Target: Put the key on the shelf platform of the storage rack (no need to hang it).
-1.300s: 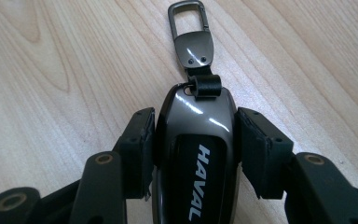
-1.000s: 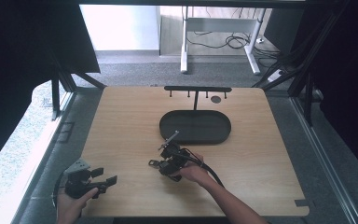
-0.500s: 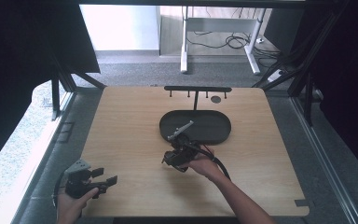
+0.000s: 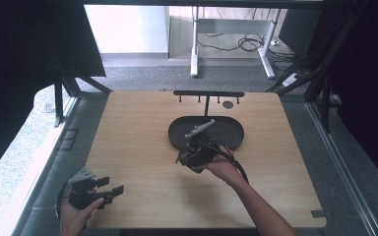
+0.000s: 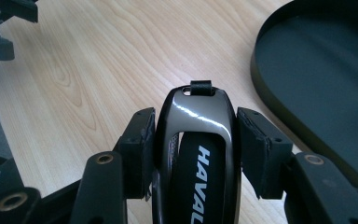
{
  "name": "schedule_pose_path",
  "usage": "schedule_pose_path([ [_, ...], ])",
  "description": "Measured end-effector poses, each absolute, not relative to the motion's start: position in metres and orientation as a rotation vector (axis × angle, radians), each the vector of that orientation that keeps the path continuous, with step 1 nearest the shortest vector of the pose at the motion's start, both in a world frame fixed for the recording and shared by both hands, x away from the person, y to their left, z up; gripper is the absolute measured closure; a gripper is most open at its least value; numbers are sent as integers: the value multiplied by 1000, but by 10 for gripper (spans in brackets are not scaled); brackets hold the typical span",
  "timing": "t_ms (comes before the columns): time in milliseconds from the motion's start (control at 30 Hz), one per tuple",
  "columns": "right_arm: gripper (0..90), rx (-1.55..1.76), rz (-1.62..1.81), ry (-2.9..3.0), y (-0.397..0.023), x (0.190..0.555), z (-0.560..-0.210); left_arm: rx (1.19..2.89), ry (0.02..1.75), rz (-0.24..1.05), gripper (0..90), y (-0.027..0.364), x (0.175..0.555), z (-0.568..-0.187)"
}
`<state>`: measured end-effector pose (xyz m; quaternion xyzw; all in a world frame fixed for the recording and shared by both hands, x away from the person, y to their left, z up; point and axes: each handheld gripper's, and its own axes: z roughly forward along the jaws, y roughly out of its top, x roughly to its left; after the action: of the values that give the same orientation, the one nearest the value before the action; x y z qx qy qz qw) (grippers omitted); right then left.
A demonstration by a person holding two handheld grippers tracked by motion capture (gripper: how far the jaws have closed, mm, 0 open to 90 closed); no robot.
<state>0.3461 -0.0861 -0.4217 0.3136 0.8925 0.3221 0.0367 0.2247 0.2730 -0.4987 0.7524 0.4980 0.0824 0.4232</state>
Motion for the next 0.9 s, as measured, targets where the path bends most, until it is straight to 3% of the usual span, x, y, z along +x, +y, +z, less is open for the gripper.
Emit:
schedule_pose_path([
  [900,497,1020,991,2648,-105,369,-404,1885,1251,208,253,273,225,-499],
])
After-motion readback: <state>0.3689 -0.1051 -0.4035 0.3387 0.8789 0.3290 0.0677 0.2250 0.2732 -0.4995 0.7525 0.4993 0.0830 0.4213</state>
